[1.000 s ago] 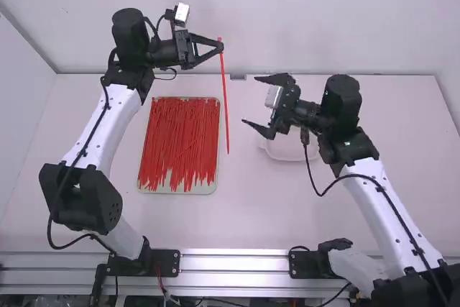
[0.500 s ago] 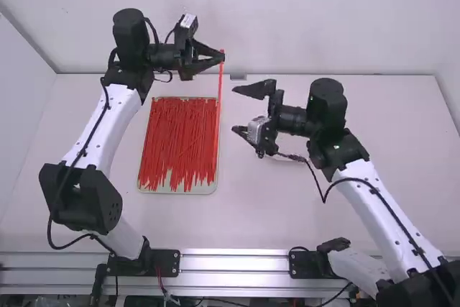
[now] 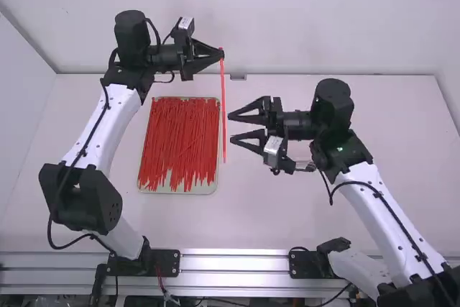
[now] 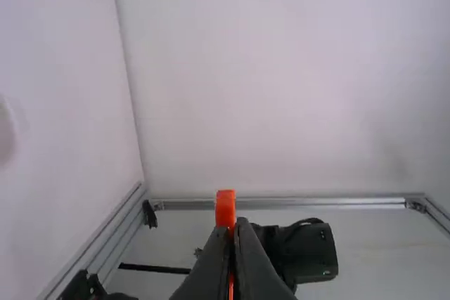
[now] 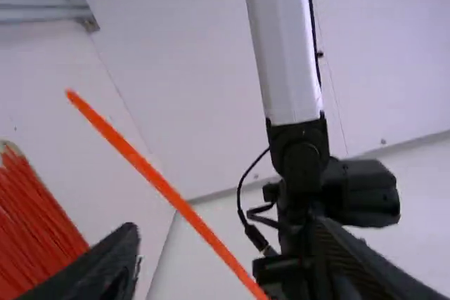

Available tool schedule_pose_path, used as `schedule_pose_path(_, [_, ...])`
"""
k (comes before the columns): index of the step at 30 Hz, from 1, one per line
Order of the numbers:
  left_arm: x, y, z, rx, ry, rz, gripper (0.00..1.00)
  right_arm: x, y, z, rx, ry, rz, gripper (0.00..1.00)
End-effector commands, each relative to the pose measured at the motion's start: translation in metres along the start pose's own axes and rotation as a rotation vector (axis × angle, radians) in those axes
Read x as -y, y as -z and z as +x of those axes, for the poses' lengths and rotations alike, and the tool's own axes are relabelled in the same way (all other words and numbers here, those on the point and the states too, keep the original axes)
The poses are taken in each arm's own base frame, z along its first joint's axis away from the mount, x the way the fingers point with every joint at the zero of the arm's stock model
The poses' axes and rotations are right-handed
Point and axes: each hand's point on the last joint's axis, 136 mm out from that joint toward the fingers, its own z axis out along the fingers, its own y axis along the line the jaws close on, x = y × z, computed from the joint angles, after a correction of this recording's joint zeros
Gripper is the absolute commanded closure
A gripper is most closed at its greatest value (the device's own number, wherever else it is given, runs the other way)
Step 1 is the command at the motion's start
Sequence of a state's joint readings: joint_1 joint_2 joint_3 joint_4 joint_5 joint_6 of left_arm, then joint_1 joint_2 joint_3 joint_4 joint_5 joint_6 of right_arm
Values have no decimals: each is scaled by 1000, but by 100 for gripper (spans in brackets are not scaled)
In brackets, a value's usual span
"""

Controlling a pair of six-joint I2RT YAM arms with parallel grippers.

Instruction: Fasten the cable tie

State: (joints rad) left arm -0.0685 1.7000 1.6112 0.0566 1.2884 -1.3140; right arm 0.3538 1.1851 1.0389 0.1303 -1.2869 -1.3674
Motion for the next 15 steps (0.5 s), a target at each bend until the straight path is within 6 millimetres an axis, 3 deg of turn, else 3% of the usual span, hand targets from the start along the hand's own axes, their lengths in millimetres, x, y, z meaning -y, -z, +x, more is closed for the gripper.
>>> schedule_pose_path(1, [8, 4, -7, 35, -24, 0, 98, -3, 5, -19, 92, 6, -15, 44])
schedule_pose_path(5, [8, 1, -6, 33, 24, 1, 98, -3, 7, -17, 89, 1, -15, 54])
schedule_pose_path(15, [8, -3, -5, 33, 62, 0, 98, -3, 5, -19, 95, 34, -16, 59])
